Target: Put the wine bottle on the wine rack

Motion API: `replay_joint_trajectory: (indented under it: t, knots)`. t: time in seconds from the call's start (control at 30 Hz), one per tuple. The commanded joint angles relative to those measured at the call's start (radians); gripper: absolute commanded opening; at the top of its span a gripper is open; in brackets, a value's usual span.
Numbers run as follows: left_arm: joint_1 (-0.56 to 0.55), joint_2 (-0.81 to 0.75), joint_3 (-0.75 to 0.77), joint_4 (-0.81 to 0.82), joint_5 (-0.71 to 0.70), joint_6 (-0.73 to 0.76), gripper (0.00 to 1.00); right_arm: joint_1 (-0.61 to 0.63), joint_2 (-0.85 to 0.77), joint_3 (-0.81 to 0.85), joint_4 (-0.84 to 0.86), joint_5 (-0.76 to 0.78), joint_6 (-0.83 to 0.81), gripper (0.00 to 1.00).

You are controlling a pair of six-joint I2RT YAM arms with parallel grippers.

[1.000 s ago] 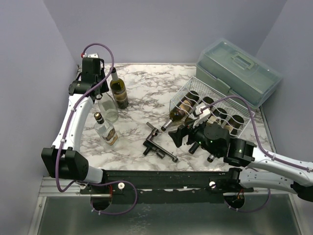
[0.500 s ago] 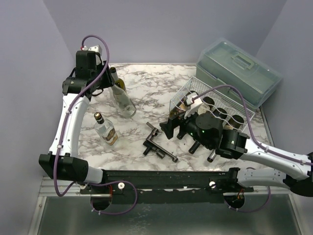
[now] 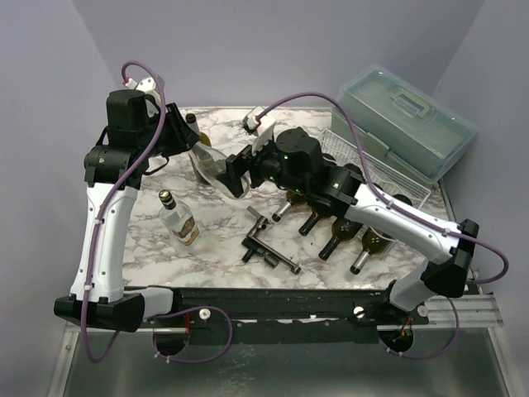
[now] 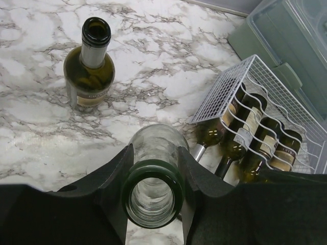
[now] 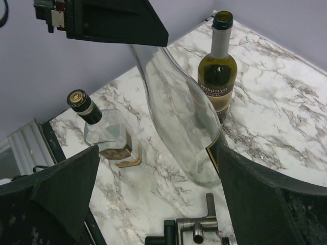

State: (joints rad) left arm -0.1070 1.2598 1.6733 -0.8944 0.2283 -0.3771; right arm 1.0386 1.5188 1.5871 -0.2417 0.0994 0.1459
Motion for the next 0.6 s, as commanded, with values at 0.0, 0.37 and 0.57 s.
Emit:
replay_joint_trajectory:
  t: [0.0,0.37,0.57]
  knots:
    - [-0.002,-0.063,0.035,0.090,0.092,-0.066,0.00,-0.008,0.082,0.071,-0.028,-0.126,-0.124,1.00]
    - [-0.002,-0.084,-0.007,0.062,0.166,-0.076,0.00,-0.006,0.234,0.140,0.078,-0.108,-0.180,1.00]
    - [-0.001,-0.100,-0.021,0.052,0.171,-0.077,0.00,-0.006,0.277,0.128,0.168,-0.061,-0.197,1.00]
